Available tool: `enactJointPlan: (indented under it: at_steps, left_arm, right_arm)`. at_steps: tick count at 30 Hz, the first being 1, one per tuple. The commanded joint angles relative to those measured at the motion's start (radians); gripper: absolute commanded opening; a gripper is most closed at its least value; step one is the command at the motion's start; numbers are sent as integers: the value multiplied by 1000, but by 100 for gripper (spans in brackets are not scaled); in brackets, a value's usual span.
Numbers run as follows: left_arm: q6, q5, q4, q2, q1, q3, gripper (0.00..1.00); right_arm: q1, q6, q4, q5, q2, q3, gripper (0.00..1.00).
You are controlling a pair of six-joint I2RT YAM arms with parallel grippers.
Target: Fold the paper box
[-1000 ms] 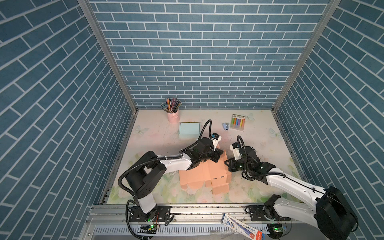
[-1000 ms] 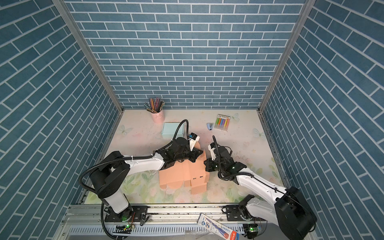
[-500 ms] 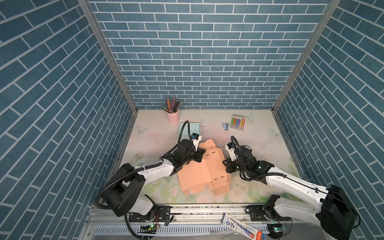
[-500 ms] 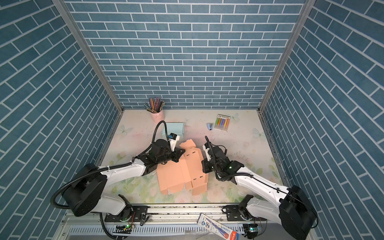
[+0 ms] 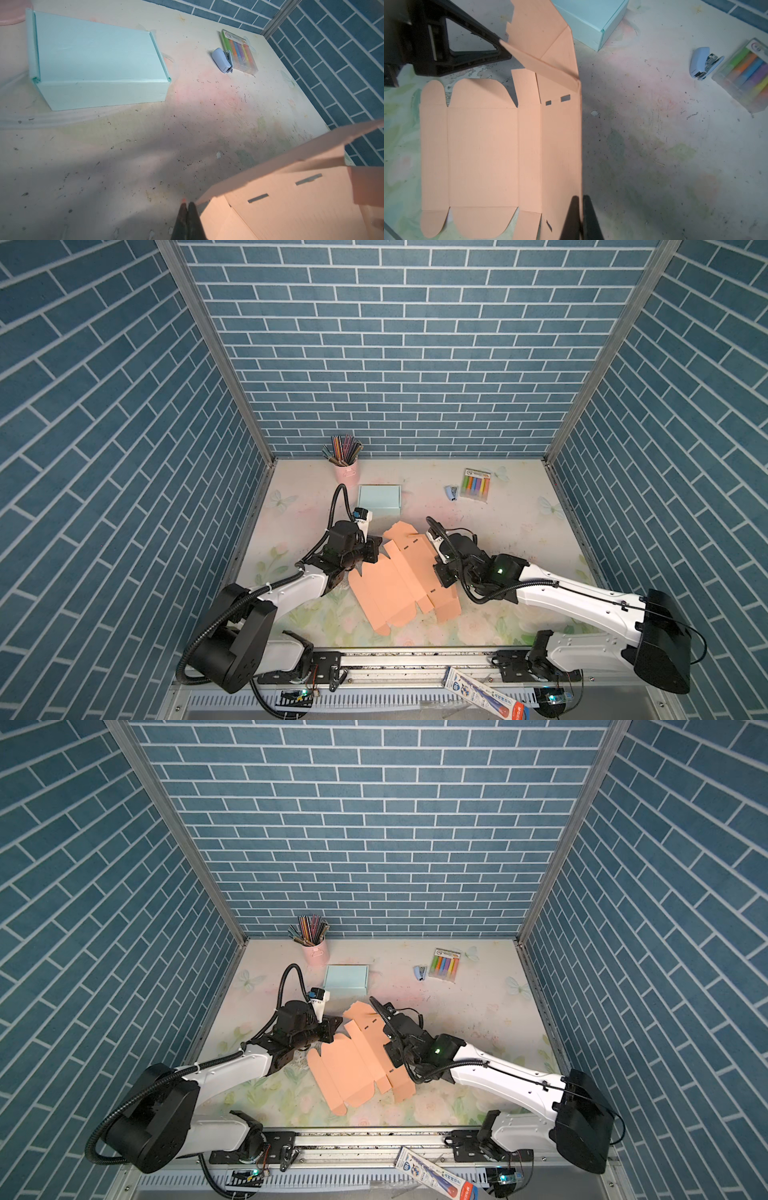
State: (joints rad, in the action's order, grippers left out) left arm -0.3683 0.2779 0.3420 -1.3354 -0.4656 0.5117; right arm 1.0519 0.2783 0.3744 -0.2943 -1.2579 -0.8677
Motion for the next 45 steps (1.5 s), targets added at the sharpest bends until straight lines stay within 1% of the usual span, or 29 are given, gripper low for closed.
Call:
enactJointPlan:
  at_steps: [1, 6, 14, 18, 35, 37, 40, 43, 45]
  left_arm:
    - [34, 5, 6, -9, 7, 2, 0]
    - [38, 14, 16, -34, 7, 0, 0]
    - [7, 80, 125, -68, 1, -62, 0]
    - [0, 99, 157, -84, -2, -65, 0]
    - [60, 108, 159, -68, -38, -93, 0]
    - [48, 101, 160, -46, -28, -105, 0]
    - [16, 116, 165, 2, 29, -125, 0]
    - [45, 81, 109, 16, 40, -100, 0]
    - [59, 93, 100, -13, 40, -74, 0]
  right_arm:
    - [20, -71, 79, -101, -30, -47, 0]
    - [22, -85, 62, -103, -36, -58, 0]
    - [22, -118, 44, -101, -63, -81, 0]
    - [25, -113, 50, -95, -73, -79, 0]
    - [31, -114, 54, -111, -47, -53, 0]
    - [31, -116, 58, -115, -44, -52, 0]
    - [37, -122, 68, -121, -41, -53, 0]
    - [48, -123, 72, -132, -44, -54, 0]
    - [53, -123, 71, -135, -48, -54, 0]
